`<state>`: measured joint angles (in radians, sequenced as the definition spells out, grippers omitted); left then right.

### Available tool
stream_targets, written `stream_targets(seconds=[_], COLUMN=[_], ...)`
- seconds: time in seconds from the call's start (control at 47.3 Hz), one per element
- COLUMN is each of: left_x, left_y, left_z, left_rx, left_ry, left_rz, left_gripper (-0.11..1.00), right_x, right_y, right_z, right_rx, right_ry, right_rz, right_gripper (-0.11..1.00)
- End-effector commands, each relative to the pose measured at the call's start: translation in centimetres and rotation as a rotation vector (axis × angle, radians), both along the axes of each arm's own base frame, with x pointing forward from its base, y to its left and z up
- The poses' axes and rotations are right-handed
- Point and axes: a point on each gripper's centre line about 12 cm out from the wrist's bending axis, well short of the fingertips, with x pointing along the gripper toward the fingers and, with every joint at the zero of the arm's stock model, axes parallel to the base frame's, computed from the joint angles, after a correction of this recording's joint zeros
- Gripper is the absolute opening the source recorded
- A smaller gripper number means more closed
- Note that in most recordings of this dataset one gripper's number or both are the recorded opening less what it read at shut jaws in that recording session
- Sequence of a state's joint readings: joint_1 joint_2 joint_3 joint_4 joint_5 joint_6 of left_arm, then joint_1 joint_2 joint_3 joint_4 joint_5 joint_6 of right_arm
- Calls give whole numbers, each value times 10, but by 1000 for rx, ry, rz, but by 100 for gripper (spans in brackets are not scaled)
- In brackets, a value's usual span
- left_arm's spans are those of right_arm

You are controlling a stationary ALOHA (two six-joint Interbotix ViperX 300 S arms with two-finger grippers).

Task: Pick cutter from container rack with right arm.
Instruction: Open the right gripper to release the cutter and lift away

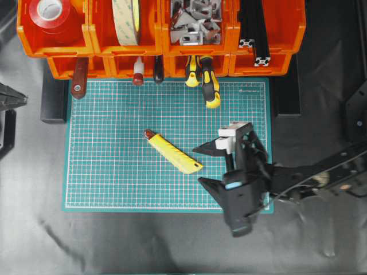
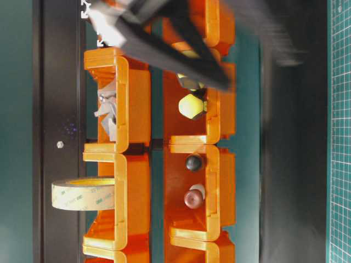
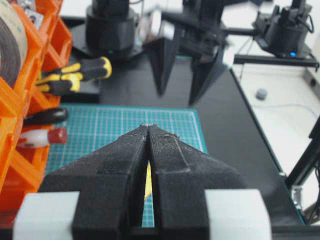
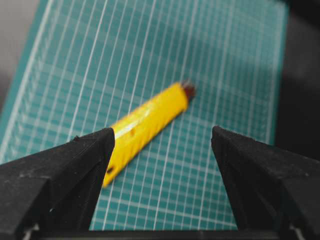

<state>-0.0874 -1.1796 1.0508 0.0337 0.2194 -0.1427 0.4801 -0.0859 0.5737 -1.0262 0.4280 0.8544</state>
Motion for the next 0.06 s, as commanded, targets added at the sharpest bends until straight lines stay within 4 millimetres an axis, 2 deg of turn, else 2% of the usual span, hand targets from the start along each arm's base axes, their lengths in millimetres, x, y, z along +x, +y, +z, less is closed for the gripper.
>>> stream_targets(seconds=[0.0,0.042], left_x=[-1,-2], left_y=[0,0], left_z=[11,12], left_rx=[-13,-21], left_ry=[-22,-25], left_rz=[1,2], left_gripper=[0,0], right_x=[-5,-7], right_y=[-1,-2], right_z=[38,46], right_rx=[58,81], right_ry=[-93,-114], right_rz=[-26,-37], right_gripper=[76,76])
